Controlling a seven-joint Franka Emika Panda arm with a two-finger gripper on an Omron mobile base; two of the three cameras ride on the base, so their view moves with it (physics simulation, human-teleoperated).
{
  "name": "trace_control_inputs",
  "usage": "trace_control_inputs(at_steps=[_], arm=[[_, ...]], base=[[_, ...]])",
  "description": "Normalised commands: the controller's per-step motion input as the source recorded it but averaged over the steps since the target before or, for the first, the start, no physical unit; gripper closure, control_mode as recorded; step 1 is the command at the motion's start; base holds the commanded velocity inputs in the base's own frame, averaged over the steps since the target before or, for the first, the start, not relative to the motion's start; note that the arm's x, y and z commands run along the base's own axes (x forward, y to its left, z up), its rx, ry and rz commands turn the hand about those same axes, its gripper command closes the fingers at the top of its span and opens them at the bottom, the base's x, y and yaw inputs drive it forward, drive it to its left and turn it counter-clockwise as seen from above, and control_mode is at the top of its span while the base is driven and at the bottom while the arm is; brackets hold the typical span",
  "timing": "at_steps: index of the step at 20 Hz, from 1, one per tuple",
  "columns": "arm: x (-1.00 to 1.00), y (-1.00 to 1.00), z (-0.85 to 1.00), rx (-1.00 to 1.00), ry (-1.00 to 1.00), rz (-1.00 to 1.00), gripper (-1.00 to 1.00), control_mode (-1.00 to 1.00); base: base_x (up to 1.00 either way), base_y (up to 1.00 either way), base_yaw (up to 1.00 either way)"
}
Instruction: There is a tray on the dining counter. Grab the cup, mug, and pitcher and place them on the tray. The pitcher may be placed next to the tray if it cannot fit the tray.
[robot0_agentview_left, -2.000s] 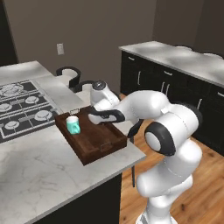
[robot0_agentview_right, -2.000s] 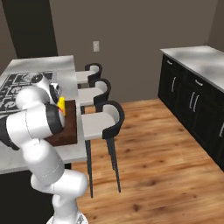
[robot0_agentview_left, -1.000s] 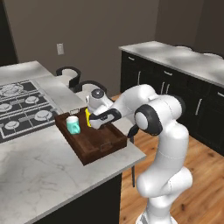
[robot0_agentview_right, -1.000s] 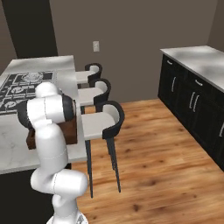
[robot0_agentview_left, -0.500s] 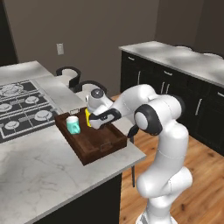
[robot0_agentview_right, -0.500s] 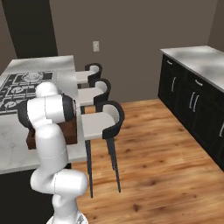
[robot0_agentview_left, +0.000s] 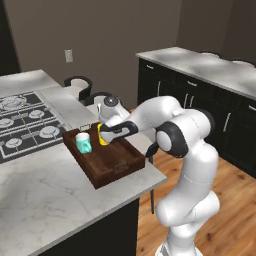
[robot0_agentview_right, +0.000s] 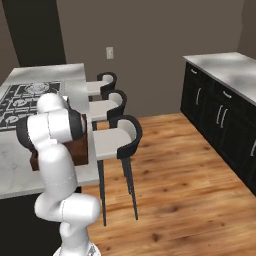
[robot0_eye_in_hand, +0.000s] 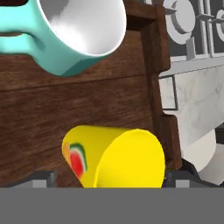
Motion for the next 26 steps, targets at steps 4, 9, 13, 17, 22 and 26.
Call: trace_control_inputs(at_steps=[4, 9, 13, 17, 22, 26], arm=[[-0.10, 0.00, 0.34, 0.00, 0.00, 0.00, -1.00, -1.00], [-0.31, 0.00, 0.36, 0.00, 0.00, 0.00, -1.00, -1.00], [-0.52, 0.00, 0.49, 0.00, 0.01, 0.00, -1.00, -1.00], [-0.65, 0.00, 0.65, 0.02, 0.00, -0.05, -1.00, -1.00], [-0.65, -0.13, 0.58, 0.02, 0.03, -0.20, -1.00, -1.00], [-0.48, -0.32, 0.33, 0.01, 0.11, -0.35, -1.00, -1.00]], base=[[0.00, 0.00, 0.00], [0.00, 0.00, 0.00], [0.00, 0.00, 0.00], [0.00, 0.00, 0.00], [0.00, 0.00, 0.00], [0.00, 0.00, 0.00]])
